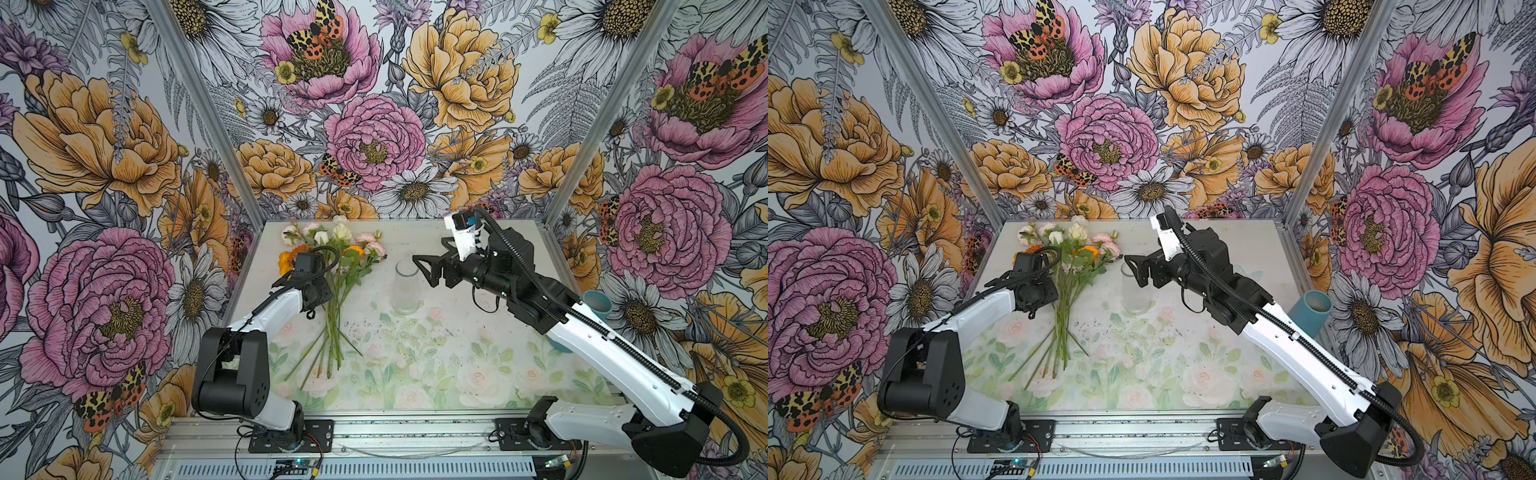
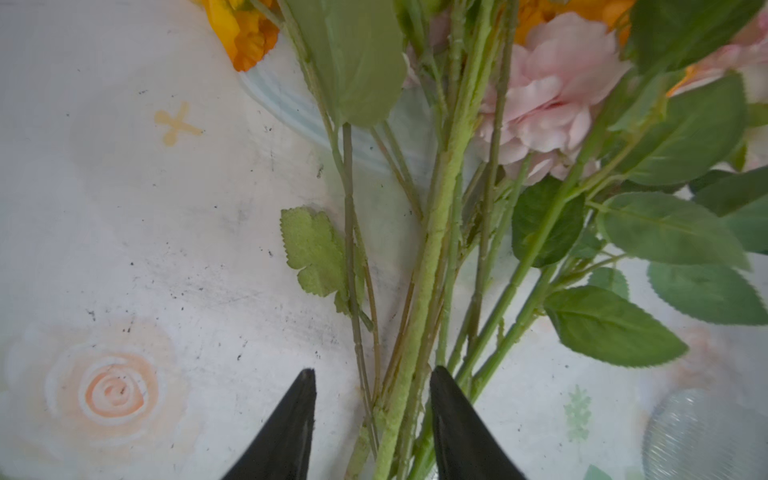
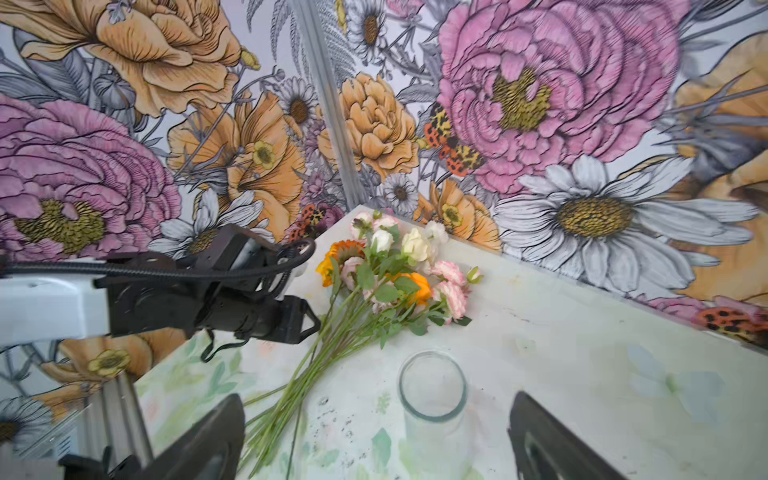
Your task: Arrange the flowers into the vase
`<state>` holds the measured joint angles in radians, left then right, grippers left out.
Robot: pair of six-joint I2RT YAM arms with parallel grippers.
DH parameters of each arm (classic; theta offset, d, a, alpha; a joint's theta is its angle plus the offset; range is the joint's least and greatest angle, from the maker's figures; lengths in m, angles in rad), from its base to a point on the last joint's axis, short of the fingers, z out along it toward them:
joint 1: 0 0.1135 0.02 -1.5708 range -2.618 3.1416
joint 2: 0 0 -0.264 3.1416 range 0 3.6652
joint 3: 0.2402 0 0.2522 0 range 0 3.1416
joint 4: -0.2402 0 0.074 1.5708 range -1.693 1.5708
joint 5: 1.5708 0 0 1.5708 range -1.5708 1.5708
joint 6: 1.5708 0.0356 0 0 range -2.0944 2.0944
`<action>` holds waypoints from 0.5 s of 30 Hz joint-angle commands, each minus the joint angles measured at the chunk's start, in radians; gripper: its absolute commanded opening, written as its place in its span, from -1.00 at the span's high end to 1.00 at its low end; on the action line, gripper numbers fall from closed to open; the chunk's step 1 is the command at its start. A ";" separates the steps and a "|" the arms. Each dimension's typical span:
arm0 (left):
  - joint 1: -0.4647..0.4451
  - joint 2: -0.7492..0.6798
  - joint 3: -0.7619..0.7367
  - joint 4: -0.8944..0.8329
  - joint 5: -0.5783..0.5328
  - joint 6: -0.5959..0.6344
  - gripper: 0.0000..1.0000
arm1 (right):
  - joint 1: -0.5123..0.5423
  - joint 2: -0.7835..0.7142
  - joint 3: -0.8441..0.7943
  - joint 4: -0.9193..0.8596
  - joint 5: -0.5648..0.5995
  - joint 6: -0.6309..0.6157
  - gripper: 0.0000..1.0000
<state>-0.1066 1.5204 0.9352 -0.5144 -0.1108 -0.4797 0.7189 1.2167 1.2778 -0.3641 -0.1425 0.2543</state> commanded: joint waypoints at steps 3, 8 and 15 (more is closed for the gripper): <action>0.014 0.026 0.019 0.039 0.017 0.013 0.14 | 0.130 0.104 0.015 -0.077 -0.072 0.051 -0.99; 0.012 0.032 0.025 0.045 0.032 0.017 0.15 | 0.164 0.158 0.027 -0.075 -0.042 0.044 -0.99; 0.005 0.018 0.009 0.057 0.047 0.024 0.15 | 0.164 0.192 0.029 -0.075 -0.056 0.042 -0.99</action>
<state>-0.0959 1.5421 0.9356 -0.4892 -0.0944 -0.4770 0.8841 1.3907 1.2778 -0.4446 -0.1890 0.2848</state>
